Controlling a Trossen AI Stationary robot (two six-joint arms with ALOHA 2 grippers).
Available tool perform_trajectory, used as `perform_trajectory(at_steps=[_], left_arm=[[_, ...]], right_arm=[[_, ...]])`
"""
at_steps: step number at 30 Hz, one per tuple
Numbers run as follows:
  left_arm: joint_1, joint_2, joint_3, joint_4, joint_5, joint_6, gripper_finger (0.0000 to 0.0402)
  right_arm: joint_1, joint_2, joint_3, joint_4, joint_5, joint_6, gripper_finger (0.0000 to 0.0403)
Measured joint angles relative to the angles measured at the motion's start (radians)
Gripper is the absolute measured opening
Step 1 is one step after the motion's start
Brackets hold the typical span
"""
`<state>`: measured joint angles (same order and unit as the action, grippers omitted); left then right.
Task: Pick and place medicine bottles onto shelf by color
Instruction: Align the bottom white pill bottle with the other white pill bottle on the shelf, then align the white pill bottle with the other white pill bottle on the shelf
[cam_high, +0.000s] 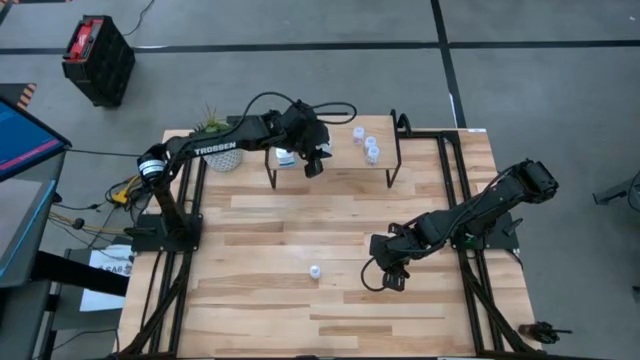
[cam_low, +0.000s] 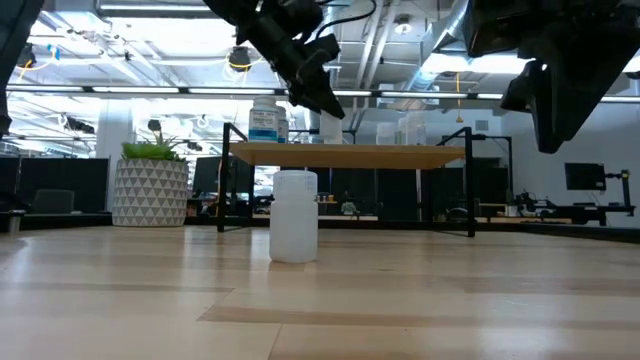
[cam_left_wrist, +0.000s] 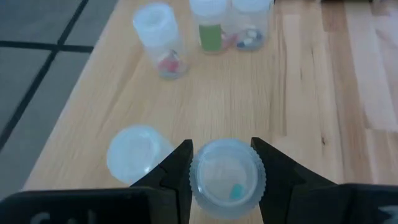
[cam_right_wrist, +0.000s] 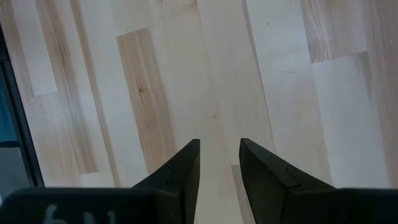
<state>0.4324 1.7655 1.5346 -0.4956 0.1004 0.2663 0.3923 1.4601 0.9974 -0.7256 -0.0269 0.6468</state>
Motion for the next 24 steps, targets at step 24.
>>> perform_trajectory(at_steps=[24], left_arm=[[0.006, 0.02, 0.001, 0.038, -0.013, -0.016, 0.0178]], right_arm=[[0.0, 0.0, 0.0, -0.001, 0.0, 0.0, 0.0136]])
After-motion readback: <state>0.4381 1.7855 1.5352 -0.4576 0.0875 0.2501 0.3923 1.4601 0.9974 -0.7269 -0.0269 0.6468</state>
